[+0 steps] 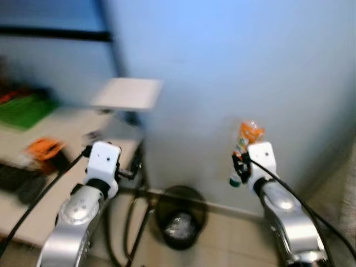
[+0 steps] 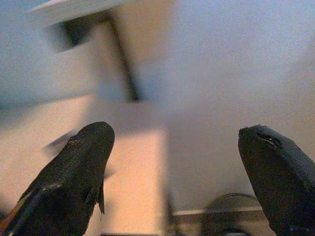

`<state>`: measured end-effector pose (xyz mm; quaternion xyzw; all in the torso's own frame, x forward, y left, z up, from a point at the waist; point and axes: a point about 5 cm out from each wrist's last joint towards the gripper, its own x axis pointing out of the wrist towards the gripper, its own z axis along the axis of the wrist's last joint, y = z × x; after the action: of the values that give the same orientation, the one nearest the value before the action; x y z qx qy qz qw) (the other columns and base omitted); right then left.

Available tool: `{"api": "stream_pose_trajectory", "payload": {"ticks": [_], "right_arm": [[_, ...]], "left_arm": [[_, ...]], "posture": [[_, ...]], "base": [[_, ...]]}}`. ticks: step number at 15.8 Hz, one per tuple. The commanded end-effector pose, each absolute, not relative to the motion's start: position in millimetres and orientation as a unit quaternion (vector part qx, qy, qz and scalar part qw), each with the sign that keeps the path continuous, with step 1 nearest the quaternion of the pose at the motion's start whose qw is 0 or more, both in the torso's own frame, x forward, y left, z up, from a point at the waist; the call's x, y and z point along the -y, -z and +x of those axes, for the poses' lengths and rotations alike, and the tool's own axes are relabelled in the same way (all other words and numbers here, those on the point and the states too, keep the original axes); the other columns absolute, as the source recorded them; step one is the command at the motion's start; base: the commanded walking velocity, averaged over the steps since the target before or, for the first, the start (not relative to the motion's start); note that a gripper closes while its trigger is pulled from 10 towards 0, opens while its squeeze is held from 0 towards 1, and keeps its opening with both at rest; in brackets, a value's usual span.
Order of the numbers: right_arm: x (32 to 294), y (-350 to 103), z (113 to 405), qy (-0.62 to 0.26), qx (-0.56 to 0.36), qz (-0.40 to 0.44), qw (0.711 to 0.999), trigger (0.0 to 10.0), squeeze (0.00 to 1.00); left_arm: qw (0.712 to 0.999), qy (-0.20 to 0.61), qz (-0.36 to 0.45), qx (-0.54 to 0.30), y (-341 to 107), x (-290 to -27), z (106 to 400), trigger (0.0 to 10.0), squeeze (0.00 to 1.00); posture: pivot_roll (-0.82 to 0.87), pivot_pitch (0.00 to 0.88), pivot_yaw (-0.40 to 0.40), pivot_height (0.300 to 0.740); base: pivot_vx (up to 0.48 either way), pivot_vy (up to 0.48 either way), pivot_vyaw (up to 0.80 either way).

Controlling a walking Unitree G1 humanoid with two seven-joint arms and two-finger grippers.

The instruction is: Clean up the room

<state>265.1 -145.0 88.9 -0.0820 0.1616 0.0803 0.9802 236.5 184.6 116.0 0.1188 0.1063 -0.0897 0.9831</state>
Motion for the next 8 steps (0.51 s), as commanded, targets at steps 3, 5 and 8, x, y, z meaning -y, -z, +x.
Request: {"api": "stream_pose_trajectory", "payload": {"ticks": [3,5,8], "right_arm": [[151.7,-85.7,260.7,-0.073,-0.173,-0.083,0.979,10.0,0.0],[156.5,-71.0,257.4,-0.093,-0.222,-0.105,0.965,10.0,0.0],[151.7,-53.2,262.4,-0.165,-0.272,-0.149,0.936,10.0,0.0]], "left_arm": [[0.978,0.121,0.136,-0.103,-120.5,-178.8,236.2,10.0,0.0],[0.976,0.131,0.138,-0.103,-121.4,-175.7,234.1,10.0,0.0],[0.967,0.192,0.129,-0.103,-122.3,-164.5,235.3,10.0,0.0]], "posture": [[-0.06,0.0,0.042,0.74],[-0.06,0.0,0.035,0.74],[-0.04,0.0,0.012,0.74]], "base": [[0.312,0.0,0.0],[0.246,0.0,0.0],[0.0,0.0,0.0]]}}
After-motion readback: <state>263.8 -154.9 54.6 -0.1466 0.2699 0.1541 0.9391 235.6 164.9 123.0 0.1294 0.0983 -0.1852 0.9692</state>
